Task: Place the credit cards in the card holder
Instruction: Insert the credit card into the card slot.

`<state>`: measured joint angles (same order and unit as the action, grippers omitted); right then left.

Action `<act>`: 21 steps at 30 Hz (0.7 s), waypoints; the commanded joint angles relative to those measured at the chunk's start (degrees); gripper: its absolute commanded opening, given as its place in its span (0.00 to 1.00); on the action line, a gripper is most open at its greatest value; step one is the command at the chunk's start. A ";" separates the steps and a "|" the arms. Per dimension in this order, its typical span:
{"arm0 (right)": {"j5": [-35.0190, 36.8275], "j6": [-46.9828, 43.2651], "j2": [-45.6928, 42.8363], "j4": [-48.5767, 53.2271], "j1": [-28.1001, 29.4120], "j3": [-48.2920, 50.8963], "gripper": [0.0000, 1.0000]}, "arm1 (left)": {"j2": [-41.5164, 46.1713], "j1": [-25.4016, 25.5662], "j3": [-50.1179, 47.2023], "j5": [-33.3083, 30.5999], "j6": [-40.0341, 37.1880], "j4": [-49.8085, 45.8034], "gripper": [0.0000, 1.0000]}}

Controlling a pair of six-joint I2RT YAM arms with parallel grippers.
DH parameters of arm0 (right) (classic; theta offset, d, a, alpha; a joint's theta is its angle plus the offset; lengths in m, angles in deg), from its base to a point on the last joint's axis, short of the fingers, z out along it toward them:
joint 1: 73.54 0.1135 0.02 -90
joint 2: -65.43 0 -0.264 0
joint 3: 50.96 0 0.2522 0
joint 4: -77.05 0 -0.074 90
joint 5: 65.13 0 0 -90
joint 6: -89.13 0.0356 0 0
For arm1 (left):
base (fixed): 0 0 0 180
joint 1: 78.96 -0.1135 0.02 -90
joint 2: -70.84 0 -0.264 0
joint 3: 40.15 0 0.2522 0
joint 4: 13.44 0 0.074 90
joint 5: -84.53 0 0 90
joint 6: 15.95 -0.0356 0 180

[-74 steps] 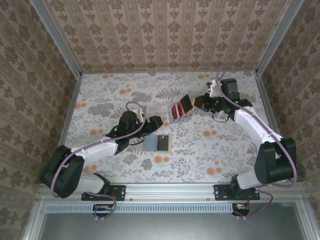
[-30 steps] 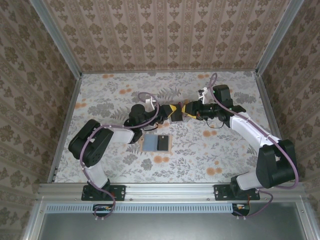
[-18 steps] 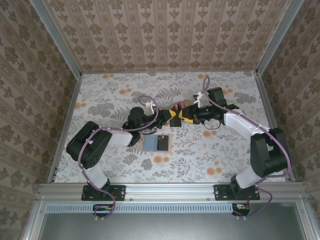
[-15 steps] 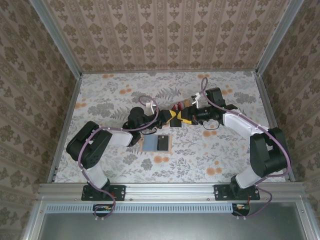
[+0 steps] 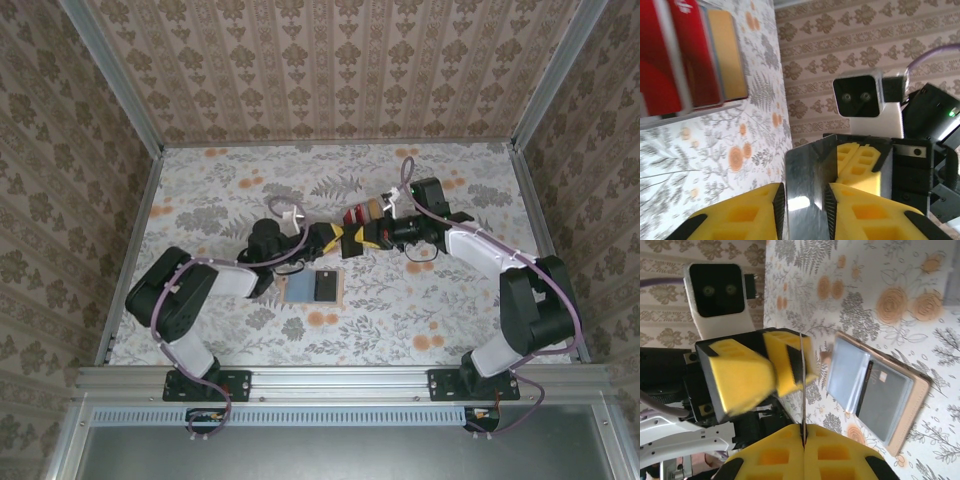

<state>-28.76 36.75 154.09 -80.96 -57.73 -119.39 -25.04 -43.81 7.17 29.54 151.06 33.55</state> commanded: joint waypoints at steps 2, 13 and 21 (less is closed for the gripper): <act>3.36 2.25 -2.09 -4.28 2.89 4.43 0.04 | 5.71 -2.96 -4.84 1.20 -4.59 -4.10 0.32; 19.91 8.28 -1.11 -19.16 17.55 14.98 0.03 | 34.39 -4.11 -5.50 -15.03 -28.65 -62.87 0.35; 22.77 14.13 5.33 -27.31 21.42 15.93 0.03 | 44.73 -5.54 -8.99 -19.54 -30.62 -73.82 0.40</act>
<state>-8.58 47.27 157.39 -102.67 -37.10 -104.18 19.53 -48.77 -0.17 12.42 123.43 -32.48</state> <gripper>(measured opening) 0.068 0.403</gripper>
